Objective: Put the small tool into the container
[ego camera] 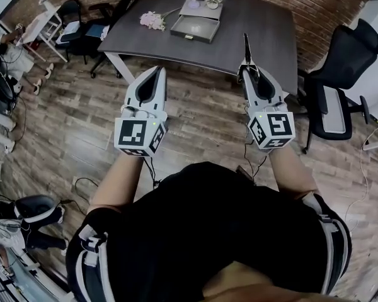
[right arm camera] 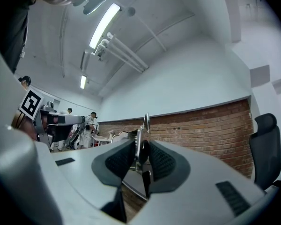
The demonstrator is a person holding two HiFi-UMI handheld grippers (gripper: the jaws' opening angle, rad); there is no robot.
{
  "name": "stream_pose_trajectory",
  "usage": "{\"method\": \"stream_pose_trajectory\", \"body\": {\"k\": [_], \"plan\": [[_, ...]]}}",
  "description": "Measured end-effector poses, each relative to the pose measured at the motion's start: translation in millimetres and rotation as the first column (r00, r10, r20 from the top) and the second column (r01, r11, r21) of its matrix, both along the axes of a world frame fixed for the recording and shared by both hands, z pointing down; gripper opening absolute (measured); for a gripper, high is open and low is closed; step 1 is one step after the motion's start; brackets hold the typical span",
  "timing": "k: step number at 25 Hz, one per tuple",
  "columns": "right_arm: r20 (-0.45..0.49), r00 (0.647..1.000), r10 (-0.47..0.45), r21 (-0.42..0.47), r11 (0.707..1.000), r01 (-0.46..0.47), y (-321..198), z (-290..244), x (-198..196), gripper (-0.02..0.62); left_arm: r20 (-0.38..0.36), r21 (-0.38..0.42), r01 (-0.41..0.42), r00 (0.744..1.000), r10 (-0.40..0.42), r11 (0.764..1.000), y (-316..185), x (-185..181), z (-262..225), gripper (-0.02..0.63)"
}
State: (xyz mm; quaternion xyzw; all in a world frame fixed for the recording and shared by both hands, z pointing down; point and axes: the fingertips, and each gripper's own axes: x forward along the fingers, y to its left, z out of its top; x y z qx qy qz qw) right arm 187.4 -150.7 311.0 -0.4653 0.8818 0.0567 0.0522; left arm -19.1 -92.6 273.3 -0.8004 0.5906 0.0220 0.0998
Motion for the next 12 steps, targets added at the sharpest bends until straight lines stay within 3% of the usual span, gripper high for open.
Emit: {"method": "stream_pose_trajectory", "body": {"k": [12], "plan": [[0.011, 1.0, 0.013, -0.036, 0.999, -0.013, -33.3, 12.7, 6.7, 0.092, 0.014, -0.027, -0.033, 0.999, 0.033, 0.999, -40.9, 12.1, 5.4, 0.009]]}}
